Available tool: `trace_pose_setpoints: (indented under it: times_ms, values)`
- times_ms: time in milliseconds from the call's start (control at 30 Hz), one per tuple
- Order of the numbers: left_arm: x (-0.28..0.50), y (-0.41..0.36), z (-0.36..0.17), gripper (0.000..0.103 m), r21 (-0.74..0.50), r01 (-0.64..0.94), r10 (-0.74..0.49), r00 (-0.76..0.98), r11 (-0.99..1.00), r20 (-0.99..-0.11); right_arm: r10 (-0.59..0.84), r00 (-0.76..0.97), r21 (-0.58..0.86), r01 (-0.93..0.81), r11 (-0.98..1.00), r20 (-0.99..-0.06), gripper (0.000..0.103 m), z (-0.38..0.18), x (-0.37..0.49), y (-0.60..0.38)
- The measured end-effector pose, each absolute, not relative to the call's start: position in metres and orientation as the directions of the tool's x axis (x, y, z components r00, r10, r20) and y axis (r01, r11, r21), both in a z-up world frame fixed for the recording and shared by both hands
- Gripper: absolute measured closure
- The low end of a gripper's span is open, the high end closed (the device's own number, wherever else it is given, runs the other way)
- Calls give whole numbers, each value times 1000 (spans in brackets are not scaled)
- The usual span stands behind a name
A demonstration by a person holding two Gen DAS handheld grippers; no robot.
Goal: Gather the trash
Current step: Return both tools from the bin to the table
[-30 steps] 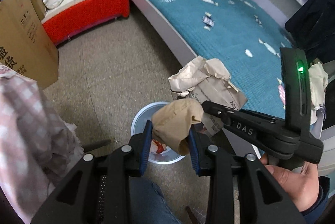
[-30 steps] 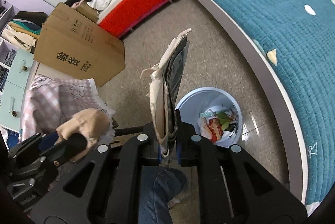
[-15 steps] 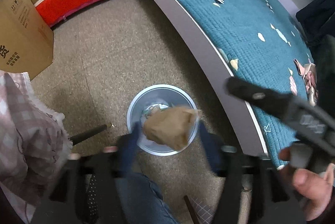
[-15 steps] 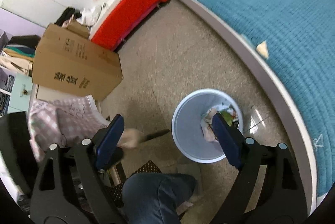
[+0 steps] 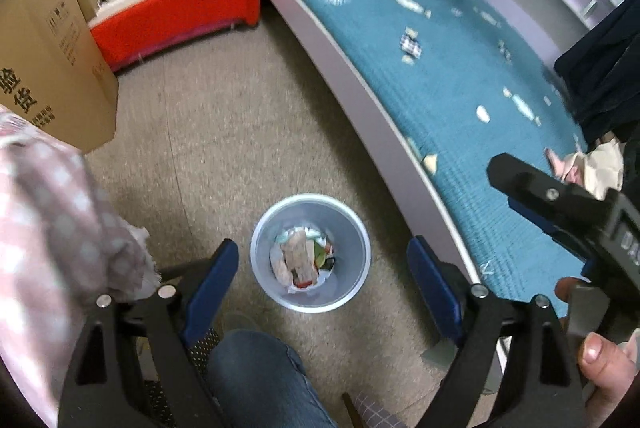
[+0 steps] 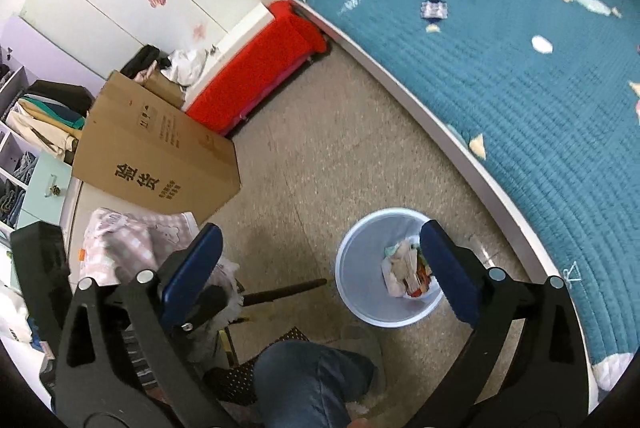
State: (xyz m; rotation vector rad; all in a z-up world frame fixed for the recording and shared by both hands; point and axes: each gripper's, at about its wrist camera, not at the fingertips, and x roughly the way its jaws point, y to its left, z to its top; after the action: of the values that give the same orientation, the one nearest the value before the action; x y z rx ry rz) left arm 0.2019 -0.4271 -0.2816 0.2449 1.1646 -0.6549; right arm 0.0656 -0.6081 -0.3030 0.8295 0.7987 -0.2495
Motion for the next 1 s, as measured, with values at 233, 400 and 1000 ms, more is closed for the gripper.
trace_pose_setpoints:
  times_ms: [233, 400, 1000]
  values:
    - [179, -395, -214, 18, -152, 605, -436, 354, 781, -827, 52, 753, 551, 431, 715, -656, 6, -241, 58, -582]
    - [163, -360, -168, 18, -148, 600, -480, 441, 786, -758, 49, 789, 536, 369, 759, -612, 6, -200, 58, -550]
    - [142, -206, -98, 18, -141, 467, -451, 661, 873, -599, 164, 830, 455, 118, 883, -532, 6, -117, 91, -412]
